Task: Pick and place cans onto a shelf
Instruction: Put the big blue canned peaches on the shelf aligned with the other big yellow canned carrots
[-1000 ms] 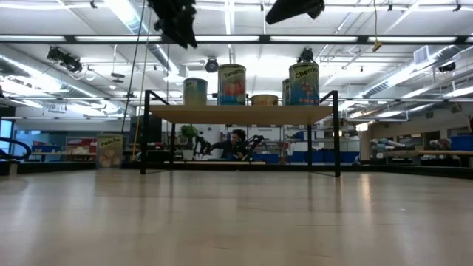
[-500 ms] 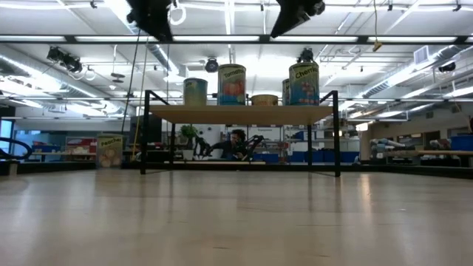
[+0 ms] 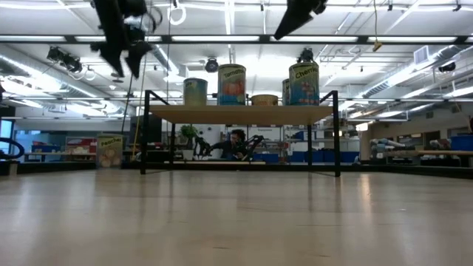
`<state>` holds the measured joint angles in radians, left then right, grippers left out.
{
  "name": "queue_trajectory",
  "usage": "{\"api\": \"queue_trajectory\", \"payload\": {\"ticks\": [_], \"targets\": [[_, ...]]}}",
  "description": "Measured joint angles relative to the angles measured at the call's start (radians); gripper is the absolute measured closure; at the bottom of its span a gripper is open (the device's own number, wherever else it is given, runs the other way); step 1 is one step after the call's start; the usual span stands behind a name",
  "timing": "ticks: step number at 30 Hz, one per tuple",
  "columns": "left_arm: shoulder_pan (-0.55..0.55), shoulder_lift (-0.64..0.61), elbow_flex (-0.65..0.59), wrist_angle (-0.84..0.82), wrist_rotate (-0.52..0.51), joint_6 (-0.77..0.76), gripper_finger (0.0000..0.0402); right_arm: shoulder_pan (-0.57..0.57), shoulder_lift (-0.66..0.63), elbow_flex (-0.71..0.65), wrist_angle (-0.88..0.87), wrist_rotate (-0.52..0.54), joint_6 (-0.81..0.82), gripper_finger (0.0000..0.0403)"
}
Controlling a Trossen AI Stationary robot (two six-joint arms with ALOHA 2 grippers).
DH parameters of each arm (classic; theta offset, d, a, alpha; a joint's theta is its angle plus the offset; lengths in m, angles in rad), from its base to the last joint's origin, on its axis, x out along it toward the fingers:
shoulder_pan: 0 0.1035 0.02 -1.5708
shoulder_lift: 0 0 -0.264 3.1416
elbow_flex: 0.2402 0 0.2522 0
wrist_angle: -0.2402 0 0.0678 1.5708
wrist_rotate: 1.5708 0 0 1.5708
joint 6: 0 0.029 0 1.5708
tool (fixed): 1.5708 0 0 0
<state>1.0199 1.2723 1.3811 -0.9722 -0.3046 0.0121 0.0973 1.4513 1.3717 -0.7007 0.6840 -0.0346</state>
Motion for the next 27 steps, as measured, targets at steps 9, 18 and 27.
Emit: {"api": "queue_trajectory", "payload": {"ticks": [9,18,27], "targets": [[0.025,0.012,-0.283,0.258,0.008,-0.107,0.0096,0.129,0.000,-0.027,-0.019,0.000,0.065,0.0395],[0.029,0.074,-0.404,0.415,-0.049,-0.231,0.0086,0.143,0.001,-0.027,-0.019,0.001,0.068,0.0395],[-0.016,0.171,-0.439,0.582,-0.338,-0.555,0.0086,0.115,0.001,-0.027,-0.036,0.000,0.068,0.0395]]}}
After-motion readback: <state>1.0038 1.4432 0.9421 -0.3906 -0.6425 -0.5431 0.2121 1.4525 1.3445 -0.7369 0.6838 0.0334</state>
